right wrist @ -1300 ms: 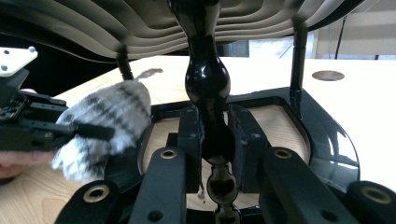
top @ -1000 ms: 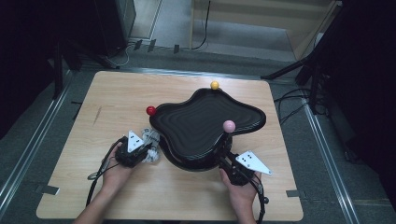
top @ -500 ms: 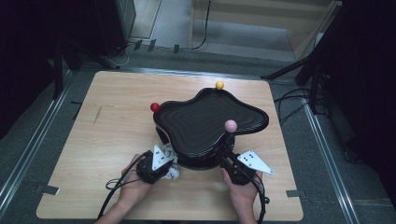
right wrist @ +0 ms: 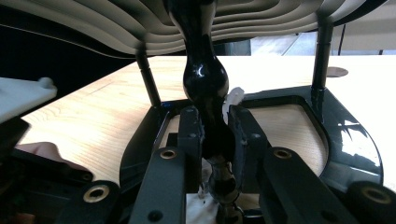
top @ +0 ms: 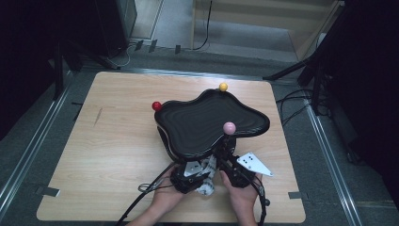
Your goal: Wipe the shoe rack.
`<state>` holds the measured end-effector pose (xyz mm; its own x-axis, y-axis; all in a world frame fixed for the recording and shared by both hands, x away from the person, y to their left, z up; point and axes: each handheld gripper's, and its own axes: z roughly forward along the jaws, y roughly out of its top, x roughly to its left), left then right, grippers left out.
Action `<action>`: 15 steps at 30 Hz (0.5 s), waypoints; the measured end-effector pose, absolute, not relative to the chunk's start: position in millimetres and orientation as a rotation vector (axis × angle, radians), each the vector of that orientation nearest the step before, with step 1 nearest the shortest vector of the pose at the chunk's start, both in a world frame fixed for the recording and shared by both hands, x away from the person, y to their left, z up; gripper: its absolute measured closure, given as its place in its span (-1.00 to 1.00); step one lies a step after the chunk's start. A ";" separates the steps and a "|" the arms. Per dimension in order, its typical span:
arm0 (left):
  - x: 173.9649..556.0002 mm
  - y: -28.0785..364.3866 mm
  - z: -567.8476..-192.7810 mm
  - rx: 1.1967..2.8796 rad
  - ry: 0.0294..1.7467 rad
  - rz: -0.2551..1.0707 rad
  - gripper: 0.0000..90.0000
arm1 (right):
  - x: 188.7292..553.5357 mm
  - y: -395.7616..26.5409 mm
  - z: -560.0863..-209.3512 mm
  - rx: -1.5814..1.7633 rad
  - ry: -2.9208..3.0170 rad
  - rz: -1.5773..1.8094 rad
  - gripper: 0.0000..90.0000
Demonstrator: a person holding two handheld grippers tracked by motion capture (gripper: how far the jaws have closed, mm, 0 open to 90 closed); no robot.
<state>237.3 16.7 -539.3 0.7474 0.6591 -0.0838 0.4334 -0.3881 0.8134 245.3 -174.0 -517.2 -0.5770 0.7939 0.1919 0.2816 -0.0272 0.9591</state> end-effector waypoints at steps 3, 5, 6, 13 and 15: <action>240.4 20.4 -540.0 2.013 0.846 0.282 0.65 | 245.4 -174.3 -517.0 1.122 1.841 1.635 0.69; 241.4 29.8 -539.4 2.032 0.814 0.299 0.66 | 245.4 -174.3 -516.8 1.123 1.842 1.634 0.69; 241.7 34.4 -539.0 2.039 0.814 0.306 0.66 | 245.6 -174.4 -516.8 1.120 1.844 1.634 0.69; 249.0 89.8 -540.9 2.002 0.952 0.358 0.67 | 245.6 -174.3 -516.9 1.121 1.842 1.634 0.69; 253.1 104.8 -541.6 1.978 0.991 0.366 0.67 | 245.6 -174.2 -516.8 1.123 1.841 1.634 0.69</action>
